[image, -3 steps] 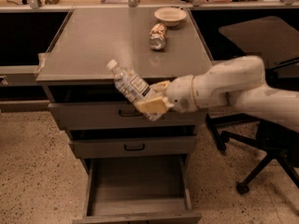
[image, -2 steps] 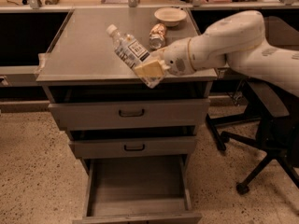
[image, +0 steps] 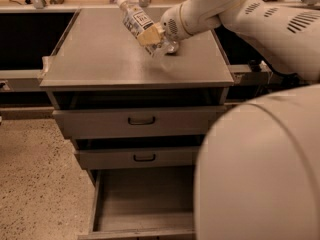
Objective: Pick blue plastic bottle from bottom drawer and place on counter
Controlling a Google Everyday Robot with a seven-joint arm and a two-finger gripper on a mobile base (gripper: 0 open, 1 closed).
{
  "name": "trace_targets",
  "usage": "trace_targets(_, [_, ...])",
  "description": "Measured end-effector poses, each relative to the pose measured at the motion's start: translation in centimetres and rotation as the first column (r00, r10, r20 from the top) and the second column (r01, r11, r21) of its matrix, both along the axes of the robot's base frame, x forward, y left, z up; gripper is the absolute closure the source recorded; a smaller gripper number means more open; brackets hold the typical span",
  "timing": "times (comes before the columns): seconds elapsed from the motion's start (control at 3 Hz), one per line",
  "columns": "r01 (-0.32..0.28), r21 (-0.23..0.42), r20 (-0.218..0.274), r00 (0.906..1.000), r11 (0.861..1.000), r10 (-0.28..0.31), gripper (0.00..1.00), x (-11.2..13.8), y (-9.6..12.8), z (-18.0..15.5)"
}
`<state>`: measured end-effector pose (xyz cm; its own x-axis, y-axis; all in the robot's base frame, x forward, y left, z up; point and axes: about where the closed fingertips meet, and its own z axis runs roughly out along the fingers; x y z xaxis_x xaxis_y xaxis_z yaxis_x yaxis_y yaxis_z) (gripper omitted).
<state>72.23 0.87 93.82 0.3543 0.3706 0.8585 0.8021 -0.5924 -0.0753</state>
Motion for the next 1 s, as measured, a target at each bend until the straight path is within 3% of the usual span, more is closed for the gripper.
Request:
trace_targets(0.33, [0.098,-0.032,-0.107,0.9891,0.995,-0.101,0.81,4.1,1.7,-2.0])
trace_targets(0.67, [0.234,-0.047,-0.268,0.9335,0.971,-0.238,0.5,6.7,2.4,-5.2])
trace_targets(1.0, [0.235,-0.035,-0.277,0.9317,0.971,-0.235,0.27,6.5,2.8,-5.0])
